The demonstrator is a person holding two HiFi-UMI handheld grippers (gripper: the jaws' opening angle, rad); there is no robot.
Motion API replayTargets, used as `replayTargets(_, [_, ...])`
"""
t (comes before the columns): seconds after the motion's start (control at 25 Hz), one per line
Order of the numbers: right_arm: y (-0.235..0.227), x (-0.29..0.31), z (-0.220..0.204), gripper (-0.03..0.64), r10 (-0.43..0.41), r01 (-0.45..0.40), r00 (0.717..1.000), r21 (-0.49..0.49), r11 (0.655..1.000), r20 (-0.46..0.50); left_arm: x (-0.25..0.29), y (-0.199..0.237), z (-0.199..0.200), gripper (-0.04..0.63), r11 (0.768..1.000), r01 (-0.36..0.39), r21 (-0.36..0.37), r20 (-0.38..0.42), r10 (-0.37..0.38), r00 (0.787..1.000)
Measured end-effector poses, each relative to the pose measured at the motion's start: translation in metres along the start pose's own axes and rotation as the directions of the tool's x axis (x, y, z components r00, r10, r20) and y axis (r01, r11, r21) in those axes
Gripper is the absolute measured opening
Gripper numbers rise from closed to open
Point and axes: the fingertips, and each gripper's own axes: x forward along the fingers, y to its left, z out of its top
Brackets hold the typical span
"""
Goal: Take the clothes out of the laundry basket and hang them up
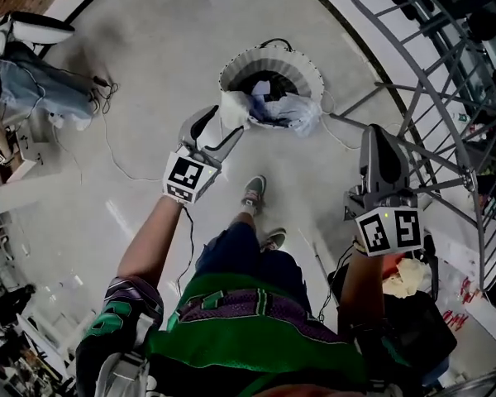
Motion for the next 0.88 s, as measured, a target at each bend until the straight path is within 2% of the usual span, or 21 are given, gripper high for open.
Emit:
replayTargets(0.16, [-0.002, 0.020, -0.038, 0.002, 0.017, -0.017, 1.000, 0.009, 1.000, -0.016, 0.025, 0.016, -0.061, 0.278, 1.000, -0.002, 0.020, -0.062, 0.004, 0.998])
replayTargets(0.48, [-0.017, 0.053, -0.122, 0.000, 0.007, -0.005, 0.998, 0.039, 0.999, -0.069, 0.088, 0.054, -0.185, 0.278, 1.000, 0.017, 0.007, -0.144, -0.016, 0.989])
replayTargets(0.88, [-0.033, 0.087, -0.216, 0.000, 0.026, -0.022, 0.992, 0.037, 0.999, -0.119, 0.152, 0.100, -0.340, 0.278, 1.000, -0.006, -0.015, -0.299, 0.002, 0.954])
